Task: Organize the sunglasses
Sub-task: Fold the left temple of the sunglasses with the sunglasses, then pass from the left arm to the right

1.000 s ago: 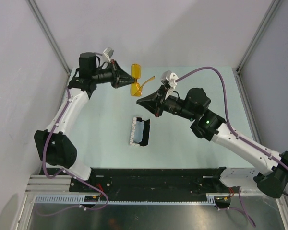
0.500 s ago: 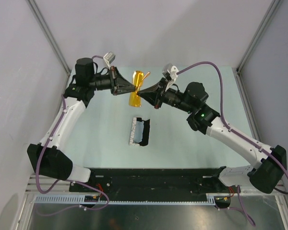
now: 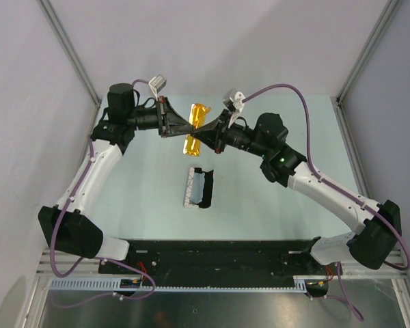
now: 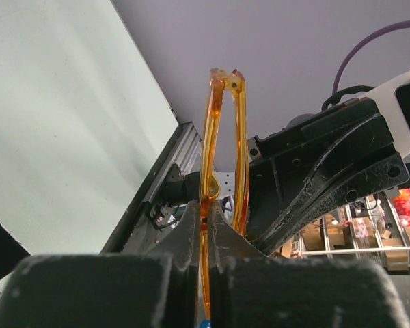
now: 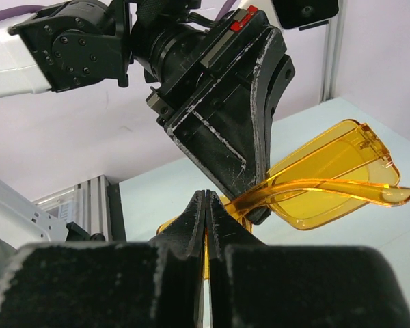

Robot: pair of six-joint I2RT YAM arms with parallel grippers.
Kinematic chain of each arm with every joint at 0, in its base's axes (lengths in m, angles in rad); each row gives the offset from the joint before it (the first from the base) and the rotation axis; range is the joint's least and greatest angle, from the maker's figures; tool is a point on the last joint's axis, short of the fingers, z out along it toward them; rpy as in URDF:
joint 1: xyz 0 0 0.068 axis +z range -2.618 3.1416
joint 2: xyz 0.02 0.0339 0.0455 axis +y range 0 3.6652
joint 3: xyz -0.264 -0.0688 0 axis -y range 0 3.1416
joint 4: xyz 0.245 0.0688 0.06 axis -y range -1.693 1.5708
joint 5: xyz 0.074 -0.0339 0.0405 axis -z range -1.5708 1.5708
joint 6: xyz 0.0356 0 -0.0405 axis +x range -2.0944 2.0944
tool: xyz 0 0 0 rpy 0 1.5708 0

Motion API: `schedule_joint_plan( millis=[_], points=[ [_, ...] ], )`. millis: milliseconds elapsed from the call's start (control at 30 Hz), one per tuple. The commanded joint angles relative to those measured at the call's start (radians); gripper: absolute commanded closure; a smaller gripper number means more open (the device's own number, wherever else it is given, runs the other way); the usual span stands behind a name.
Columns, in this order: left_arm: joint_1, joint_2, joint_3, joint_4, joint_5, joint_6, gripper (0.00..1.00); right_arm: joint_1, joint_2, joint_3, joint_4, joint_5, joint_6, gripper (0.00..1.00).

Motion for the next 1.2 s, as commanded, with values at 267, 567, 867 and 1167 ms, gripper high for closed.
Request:
schedule_joint_plan(
  millis=[267, 567, 867, 1167],
  points=[
    [-0.007, -0.059, 0.022, 0.031, -0.001, 0.062, 1.00, -0.005, 0.004, 0.088, -0.033, 0.047, 0.038, 0.95],
    [-0.007, -0.096, -0.121, 0.027, -0.276, 0.130, 1.00, 0.002, 0.001, 0.284, -0.354, 0.379, 0.043, 0.55],
    [-0.027, -0.131, -0.165, -0.067, -0.512, 0.216, 1.00, 0.064, 0.041, 0.311, -0.511, 0.544, 0.075, 0.53],
    [-0.119, -0.173, -0.161, -0.139, -0.817, 0.208, 1.00, 0.152, 0.197, 0.406, -0.622, 0.717, 0.141, 0.55]
  ],
)
